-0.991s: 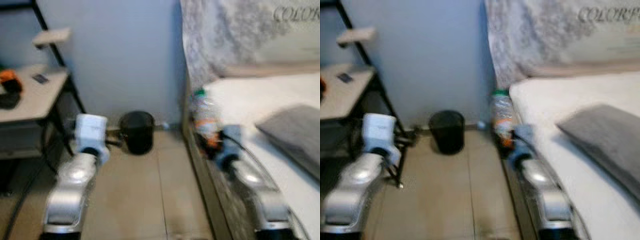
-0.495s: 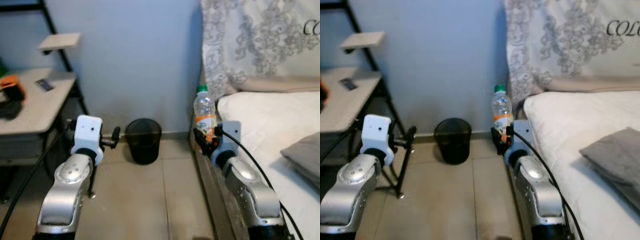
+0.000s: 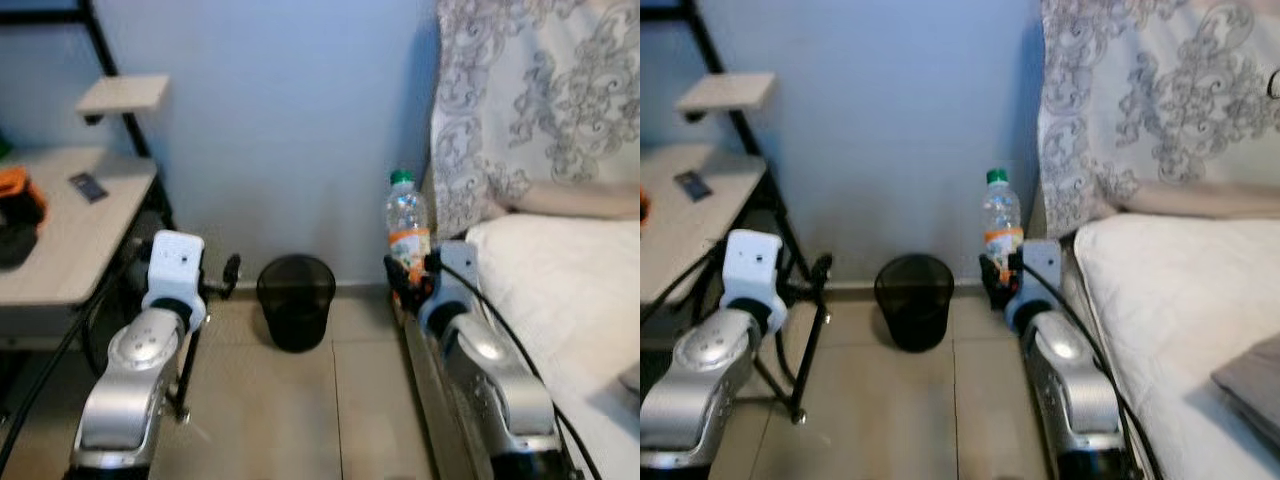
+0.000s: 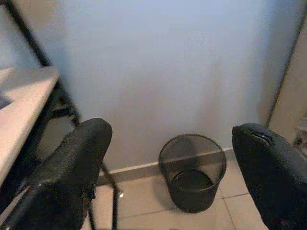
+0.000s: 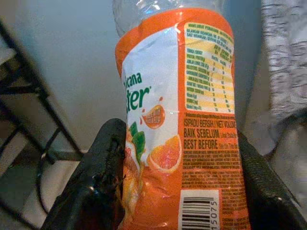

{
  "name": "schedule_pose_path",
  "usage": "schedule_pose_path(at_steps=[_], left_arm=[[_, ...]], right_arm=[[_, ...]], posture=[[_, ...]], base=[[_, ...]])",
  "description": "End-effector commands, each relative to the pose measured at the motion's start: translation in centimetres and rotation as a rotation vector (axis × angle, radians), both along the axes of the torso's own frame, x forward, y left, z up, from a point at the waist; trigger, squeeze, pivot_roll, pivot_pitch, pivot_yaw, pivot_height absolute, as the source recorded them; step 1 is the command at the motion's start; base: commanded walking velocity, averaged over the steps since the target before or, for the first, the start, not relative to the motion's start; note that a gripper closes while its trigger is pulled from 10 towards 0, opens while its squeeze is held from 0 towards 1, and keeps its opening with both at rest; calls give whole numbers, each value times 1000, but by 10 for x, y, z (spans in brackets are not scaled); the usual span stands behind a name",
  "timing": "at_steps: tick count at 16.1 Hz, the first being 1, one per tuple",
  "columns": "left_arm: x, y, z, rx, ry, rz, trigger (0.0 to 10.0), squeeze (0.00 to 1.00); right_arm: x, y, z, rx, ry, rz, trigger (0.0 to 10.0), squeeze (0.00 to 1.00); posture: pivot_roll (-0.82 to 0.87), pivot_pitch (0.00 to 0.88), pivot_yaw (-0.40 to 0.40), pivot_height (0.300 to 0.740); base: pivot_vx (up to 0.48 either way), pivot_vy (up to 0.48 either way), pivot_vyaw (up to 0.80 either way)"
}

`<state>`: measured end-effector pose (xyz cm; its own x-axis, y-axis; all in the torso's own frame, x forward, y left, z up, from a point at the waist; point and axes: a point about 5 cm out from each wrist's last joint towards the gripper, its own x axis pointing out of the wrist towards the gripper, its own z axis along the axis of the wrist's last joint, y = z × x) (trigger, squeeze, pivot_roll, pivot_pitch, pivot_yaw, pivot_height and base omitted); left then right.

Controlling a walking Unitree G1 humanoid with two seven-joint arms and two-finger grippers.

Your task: Clean up the room

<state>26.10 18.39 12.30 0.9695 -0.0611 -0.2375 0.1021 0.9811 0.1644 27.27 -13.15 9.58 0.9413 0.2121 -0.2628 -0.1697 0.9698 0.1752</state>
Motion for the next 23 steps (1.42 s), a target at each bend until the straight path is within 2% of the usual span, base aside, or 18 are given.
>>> schedule_pose_path(at_steps=[1,23], left_arm=[[1,-7,3,-3,-16,-22,10000,0],[2,-6,3,12,-9,-41,10000,0]], right_arm=[[0,-7,1,-19,-10,-23,10000,0],[0,-4,0,-60,-5,8,10000,0]], posture=[[-2,0,22,740],[1,0,28,740]], base=[[401,0,0],[374,0,0]])
